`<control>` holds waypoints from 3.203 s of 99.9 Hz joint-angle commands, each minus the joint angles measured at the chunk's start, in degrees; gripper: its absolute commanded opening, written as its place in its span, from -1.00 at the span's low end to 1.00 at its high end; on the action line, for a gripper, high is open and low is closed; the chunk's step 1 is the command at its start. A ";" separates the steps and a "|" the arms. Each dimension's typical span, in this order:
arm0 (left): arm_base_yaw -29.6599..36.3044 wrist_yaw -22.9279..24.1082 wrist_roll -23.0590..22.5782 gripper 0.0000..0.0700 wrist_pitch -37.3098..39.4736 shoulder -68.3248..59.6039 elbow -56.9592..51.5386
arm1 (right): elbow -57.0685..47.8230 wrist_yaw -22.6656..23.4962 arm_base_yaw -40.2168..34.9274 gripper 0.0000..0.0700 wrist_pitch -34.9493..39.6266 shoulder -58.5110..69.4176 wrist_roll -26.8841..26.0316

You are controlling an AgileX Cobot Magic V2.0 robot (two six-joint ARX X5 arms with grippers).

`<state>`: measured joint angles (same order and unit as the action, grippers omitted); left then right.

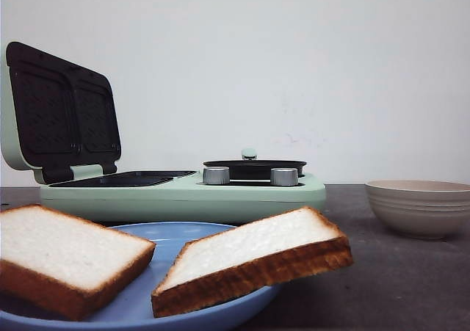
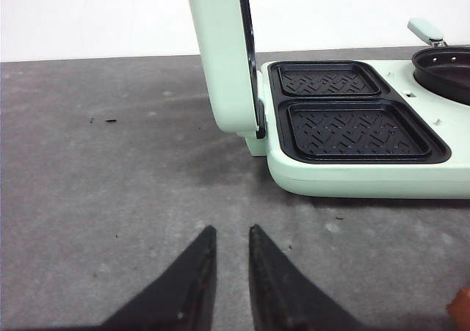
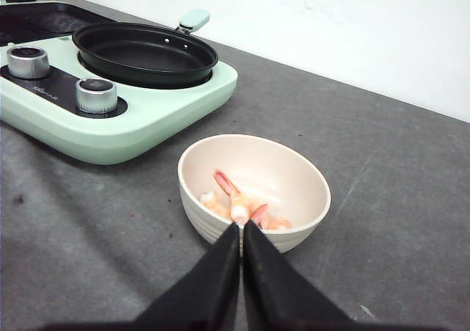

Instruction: Make breakfast with bread and shrimp

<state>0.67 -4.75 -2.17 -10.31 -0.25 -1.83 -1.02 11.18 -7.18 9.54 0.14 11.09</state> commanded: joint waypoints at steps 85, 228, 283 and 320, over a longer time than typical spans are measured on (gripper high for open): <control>0.04 -0.15 0.04 -0.99 -0.39 0.07 0.96 | 0.35 0.20 -0.22 -1.00 -0.59 0.07 -0.15; 0.04 -0.17 0.09 -0.99 -0.39 0.07 0.96 | 0.35 0.24 -0.22 -1.00 -0.59 0.07 -0.17; 0.04 -0.17 0.07 -0.99 -0.39 0.07 0.92 | 0.35 0.42 -0.22 -1.00 -0.94 0.07 -0.24; 0.04 -0.17 0.09 -0.99 -0.39 0.07 0.92 | 0.35 -2.27 -0.17 -1.00 -0.92 0.07 -4.04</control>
<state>0.67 -4.75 -2.17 -10.31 -0.25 -1.83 -0.95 9.96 -7.18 9.34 0.14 9.52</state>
